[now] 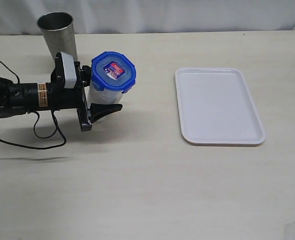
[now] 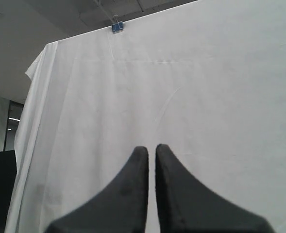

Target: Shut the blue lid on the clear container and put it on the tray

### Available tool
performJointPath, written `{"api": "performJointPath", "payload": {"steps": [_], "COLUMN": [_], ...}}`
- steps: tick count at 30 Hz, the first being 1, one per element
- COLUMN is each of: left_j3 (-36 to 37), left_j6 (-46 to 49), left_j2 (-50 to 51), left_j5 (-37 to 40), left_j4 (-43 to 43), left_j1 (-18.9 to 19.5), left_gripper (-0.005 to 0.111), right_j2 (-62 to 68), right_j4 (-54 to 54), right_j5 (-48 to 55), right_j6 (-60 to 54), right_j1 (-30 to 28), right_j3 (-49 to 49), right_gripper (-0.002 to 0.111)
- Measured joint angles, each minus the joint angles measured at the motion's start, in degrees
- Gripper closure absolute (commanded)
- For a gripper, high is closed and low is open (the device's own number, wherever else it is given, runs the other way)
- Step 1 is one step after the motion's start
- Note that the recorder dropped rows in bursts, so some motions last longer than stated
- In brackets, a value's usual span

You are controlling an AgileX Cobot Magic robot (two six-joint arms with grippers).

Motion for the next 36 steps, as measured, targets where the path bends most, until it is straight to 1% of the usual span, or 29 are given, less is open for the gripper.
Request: {"api": "performJointPath", "payload": {"steps": [21, 24, 27, 29, 33, 36], "left_j3": [0.0, 0.0, 0.0, 0.0, 0.0, 0.0], "left_j6": [-0.2, -0.3, -0.3, -0.3, -0.3, -0.3], "left_j2": [0.0, 0.0, 0.0, 0.0, 0.0, 0.0], "left_j5": [0.0, 0.0, 0.0, 0.0, 0.0, 0.0], "left_j4": [0.0, 0.0, 0.0, 0.0, 0.0, 0.0], "left_j1": [0.0, 0.0, 0.0, 0.0, 0.0, 0.0], "left_gripper": [0.107, 0.107, 0.107, 0.107, 0.107, 0.107], "right_j2": [0.0, 0.0, 0.0, 0.0, 0.0, 0.0], "right_j4": [-0.1, -4.8, -13.6, -17.6, -19.5, -19.8], "right_j5": [0.0, -0.8, -1.7, 0.0, 3.5, 4.3], "right_j6": [0.2, 0.2, 0.2, 0.2, 0.4, 0.5], "right_j1": [0.0, -0.6, -3.2, -5.8, -12.5, -19.0], "right_j3": [0.1, 1.3, 2.9, 3.0, 3.1, 3.2], "right_gripper": [0.103, 0.103, 0.103, 0.103, 0.103, 0.103]}}
